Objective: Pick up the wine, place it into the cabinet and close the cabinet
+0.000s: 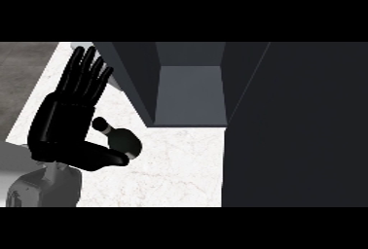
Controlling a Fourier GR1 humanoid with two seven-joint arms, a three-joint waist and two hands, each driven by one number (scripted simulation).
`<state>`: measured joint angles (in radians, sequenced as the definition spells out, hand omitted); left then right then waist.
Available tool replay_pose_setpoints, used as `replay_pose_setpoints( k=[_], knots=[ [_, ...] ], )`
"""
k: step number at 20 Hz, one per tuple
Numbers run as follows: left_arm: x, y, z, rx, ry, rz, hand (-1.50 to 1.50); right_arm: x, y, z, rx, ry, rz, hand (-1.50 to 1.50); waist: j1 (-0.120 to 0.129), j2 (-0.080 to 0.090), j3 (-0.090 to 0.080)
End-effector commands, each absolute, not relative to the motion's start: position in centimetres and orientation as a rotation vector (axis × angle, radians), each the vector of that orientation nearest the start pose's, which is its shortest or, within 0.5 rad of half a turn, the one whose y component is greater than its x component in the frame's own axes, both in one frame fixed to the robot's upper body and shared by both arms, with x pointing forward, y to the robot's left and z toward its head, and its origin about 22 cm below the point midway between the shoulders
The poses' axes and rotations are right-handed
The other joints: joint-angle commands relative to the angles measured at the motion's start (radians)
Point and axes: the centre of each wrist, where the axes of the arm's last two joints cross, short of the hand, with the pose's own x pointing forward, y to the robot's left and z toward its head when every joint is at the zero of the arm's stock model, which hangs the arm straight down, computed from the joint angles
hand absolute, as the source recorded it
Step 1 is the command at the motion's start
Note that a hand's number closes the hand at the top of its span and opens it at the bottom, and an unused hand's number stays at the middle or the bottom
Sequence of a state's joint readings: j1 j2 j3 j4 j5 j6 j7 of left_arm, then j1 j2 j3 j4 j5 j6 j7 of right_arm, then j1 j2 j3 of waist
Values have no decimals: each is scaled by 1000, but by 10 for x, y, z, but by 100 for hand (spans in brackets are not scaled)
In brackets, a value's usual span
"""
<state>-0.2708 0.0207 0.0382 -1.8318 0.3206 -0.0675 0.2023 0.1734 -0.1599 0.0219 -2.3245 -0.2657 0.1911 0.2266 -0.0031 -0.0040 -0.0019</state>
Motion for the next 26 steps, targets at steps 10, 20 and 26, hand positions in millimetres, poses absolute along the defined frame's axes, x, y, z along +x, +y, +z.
replay_pose_setpoints(
  k=[10,20,26],
  knots=[
    [272,200,116,-438,-1836,6,-150,156,-245,153,256,-1907,223,-150,0,4,2],
    [262,202,126,-394,-1815,17,-150,164,-242,162,266,-1909,237,-150,2,4,2],
    [262,203,129,-324,-1802,32,-150,162,-248,165,257,-1919,246,-150,1,3,2]
  ],
)
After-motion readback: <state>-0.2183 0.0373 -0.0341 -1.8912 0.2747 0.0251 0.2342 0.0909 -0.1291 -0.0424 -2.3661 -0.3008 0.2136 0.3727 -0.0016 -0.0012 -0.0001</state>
